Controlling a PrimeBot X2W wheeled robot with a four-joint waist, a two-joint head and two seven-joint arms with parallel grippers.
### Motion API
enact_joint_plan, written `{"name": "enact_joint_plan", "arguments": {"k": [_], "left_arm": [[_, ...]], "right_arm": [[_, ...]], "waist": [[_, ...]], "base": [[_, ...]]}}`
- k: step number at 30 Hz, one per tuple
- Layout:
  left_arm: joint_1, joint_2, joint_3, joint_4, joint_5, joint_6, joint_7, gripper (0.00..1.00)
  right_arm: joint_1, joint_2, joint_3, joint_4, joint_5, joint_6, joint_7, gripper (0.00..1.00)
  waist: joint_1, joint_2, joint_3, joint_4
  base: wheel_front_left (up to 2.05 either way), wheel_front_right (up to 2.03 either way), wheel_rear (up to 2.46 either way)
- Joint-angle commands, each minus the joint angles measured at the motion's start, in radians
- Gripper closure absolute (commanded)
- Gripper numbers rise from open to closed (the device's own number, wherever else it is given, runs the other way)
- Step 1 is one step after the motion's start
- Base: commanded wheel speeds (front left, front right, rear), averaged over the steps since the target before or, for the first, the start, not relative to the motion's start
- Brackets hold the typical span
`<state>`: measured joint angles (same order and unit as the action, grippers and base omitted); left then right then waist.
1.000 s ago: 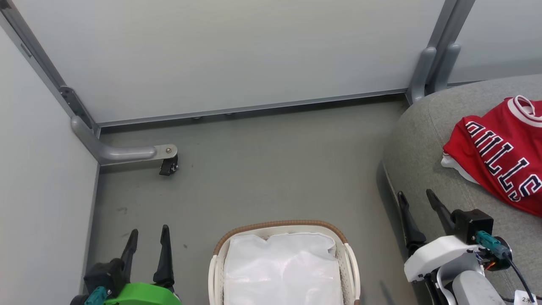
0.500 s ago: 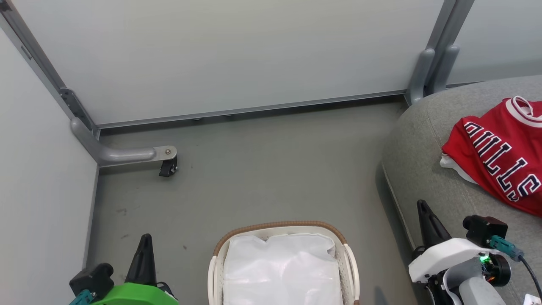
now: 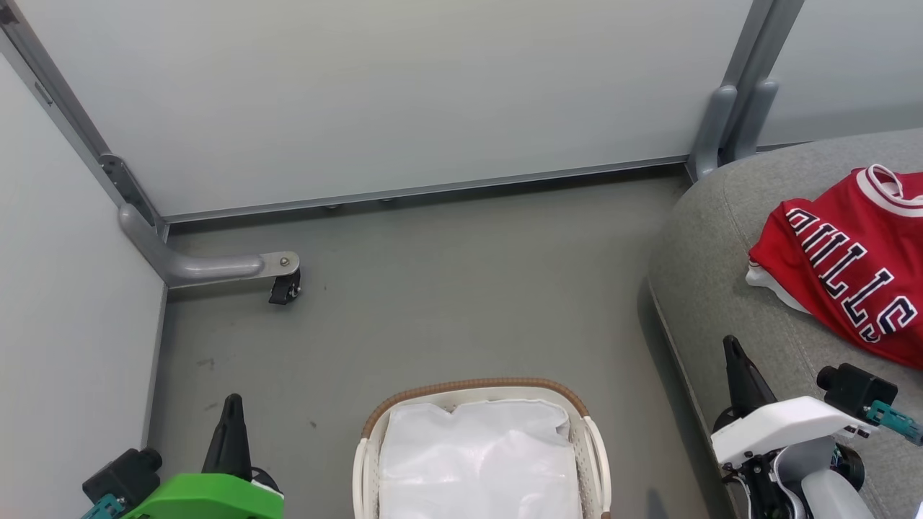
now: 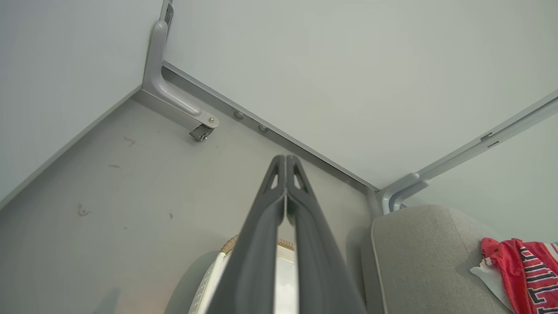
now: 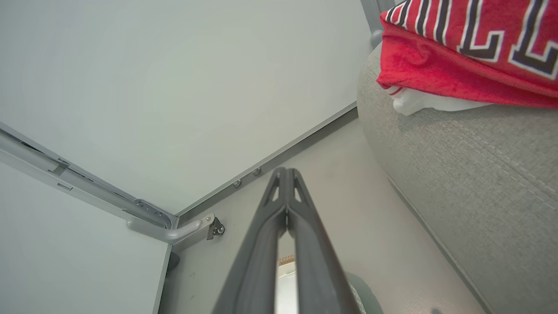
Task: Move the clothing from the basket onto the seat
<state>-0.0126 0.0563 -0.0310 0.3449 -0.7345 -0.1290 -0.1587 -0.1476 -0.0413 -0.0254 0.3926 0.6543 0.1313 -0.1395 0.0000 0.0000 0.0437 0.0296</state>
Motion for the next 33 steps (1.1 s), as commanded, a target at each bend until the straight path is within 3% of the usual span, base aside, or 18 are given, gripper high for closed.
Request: {"name": "enact_joint_plan", "arguments": {"k": [1, 33], "left_arm": [[-0.032, 0.011, 0.008, -0.019, -0.037, -0.001, 0.008, 1.0], [-0.063, 0.018, 0.052, -0.059, -0.422, -0.001, 0.111, 1.0]], "right_arm": [[0.001, -0.006, -0.007, -0.021, 0.039, 0.0, 0.009, 1.0], [0.019, -0.009, -0.044, -0.08, 0.444, 0.0, 0.117, 1.0]], "waist": [[0.0, 0.0, -0.001, 0.0], [0.0, 0.0, -0.014, -0.01]], "base": [[0.0, 0.0, 0.0], [0.0, 0.0, 0.0]]}}
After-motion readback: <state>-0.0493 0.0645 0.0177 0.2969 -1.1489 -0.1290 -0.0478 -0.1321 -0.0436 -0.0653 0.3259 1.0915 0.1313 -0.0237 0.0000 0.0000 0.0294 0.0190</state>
